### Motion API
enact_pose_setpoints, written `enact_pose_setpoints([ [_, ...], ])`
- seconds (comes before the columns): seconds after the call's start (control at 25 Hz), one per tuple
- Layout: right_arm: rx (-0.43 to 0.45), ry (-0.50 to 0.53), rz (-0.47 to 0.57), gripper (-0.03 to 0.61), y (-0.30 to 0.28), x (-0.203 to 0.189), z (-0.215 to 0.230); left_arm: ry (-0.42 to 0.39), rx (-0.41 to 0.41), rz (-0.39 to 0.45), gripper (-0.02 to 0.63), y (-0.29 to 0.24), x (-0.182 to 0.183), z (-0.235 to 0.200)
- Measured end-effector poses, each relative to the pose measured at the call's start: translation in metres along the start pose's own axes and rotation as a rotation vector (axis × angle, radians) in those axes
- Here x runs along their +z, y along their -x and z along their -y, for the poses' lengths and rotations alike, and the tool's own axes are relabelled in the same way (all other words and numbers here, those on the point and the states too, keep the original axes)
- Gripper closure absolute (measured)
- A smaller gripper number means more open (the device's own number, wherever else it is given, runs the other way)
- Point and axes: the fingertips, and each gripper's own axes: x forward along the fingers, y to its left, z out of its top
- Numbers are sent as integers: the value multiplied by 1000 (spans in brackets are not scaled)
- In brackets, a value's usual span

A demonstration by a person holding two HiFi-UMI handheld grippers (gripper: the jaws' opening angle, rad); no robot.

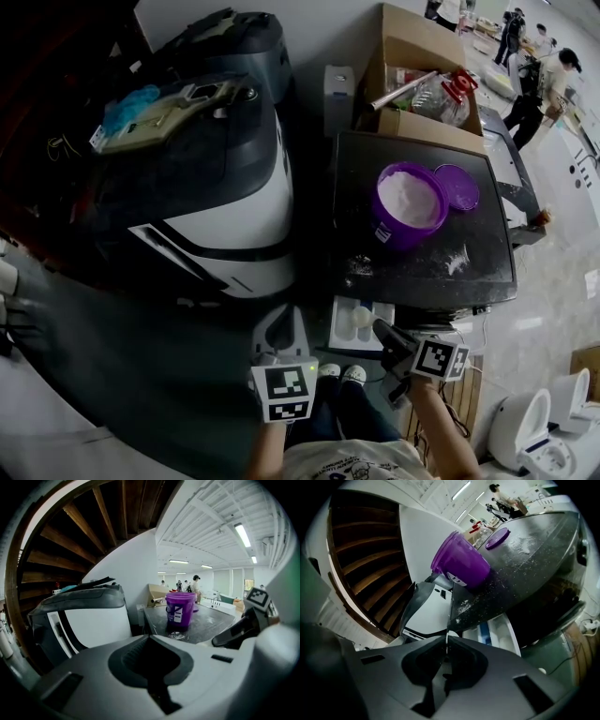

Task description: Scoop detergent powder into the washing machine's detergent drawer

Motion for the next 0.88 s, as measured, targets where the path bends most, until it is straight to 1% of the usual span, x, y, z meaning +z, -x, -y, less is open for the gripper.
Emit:
enact_pose_setpoints([
  [0.08,-24,50,-5,558,-3,-2,6,0,-1,0,612,0,-1,0],
  [0.28,-59,114,-28,558,-8,-9,7,5,-3,-5,612,1,-4,-1],
  [0.6,-133,286,-57,558,-17,-15,16,10,-3,-8,612,1,-8,-3],
  [0.88,-202,485,-83,558,-24,-20,17,21,8,-15,612,3,-12,-8],
])
